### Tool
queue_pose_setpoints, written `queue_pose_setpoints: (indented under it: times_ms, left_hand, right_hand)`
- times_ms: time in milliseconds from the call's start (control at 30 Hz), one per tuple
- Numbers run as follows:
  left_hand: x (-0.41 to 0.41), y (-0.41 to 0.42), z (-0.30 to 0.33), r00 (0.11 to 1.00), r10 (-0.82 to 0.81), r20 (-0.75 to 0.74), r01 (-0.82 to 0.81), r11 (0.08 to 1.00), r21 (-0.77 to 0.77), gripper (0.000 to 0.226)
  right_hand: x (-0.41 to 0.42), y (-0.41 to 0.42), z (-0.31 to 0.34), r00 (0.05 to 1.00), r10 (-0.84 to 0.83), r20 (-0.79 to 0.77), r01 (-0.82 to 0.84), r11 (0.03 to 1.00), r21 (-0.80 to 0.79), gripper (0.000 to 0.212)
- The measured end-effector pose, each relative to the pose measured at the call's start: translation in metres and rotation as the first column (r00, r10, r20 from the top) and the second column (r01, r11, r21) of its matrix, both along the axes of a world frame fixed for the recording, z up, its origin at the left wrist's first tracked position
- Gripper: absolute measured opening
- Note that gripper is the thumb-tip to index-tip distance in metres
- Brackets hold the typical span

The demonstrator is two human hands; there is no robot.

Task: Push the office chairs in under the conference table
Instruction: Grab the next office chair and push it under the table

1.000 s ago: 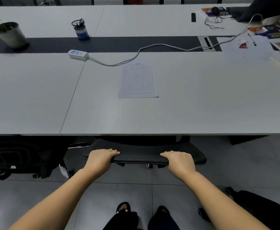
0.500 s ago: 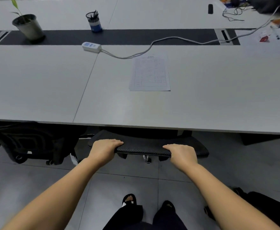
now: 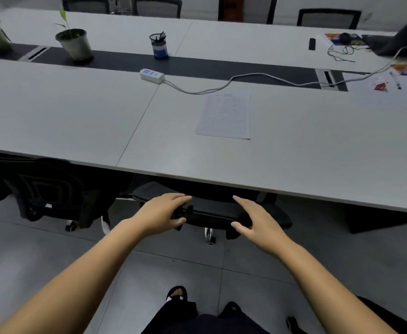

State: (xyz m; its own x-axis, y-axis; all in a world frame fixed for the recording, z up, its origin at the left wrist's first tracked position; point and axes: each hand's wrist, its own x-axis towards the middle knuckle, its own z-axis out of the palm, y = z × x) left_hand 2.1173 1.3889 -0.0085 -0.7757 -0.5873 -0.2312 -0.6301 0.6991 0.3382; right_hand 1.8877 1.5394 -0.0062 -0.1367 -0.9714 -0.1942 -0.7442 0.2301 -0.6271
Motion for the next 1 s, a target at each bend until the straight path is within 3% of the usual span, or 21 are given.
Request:
queue_pose_setpoints:
  times_ms: [100, 200, 367, 533, 733, 1000]
  left_hand:
    - [0.009, 0.041, 0.015, 0.942, 0.19, -0.276, -0.168, 0.981, 0.101, 0.058]
    - [0.019, 0.084, 0.031, 0.828, 0.338, -0.446, -0.229, 0.932, 0.282, 0.056]
    - [0.029, 0.153, 0.047, 0.68, 0.503, -0.533, -0.3, 0.854, 0.424, 0.052]
    - [0.027, 0.19, 0.04, 0.551, 0.634, -0.543, -0.347, 0.766, 0.542, 0.05]
    - [0.018, 0.198, 0.038, 0.644, 0.539, -0.543, -0.21, 0.807, 0.552, 0.054]
    - [0.041, 0.198, 0.038, 0.808, 0.24, -0.537, 0.086, 0.855, 0.511, 0.07]
  right_hand:
    - [0.009, 0.033, 0.02, 0.96, -0.126, 0.25, 0.153, 0.984, -0.094, 0.059]
    - [0.017, 0.071, 0.033, 0.852, -0.226, 0.471, 0.311, 0.944, -0.11, 0.052]
    - [0.031, 0.127, 0.037, 0.694, -0.33, 0.64, 0.5, 0.861, -0.099, 0.056]
    - [0.042, 0.163, 0.028, 0.632, -0.397, 0.665, 0.587, 0.806, -0.077, 0.057]
    - [0.061, 0.201, 0.025, 0.54, -0.529, 0.654, 0.759, 0.643, -0.107, 0.054]
    - [0.153, 0.26, 0.031, 0.297, -0.721, 0.626, 0.951, 0.282, -0.128, 0.051]
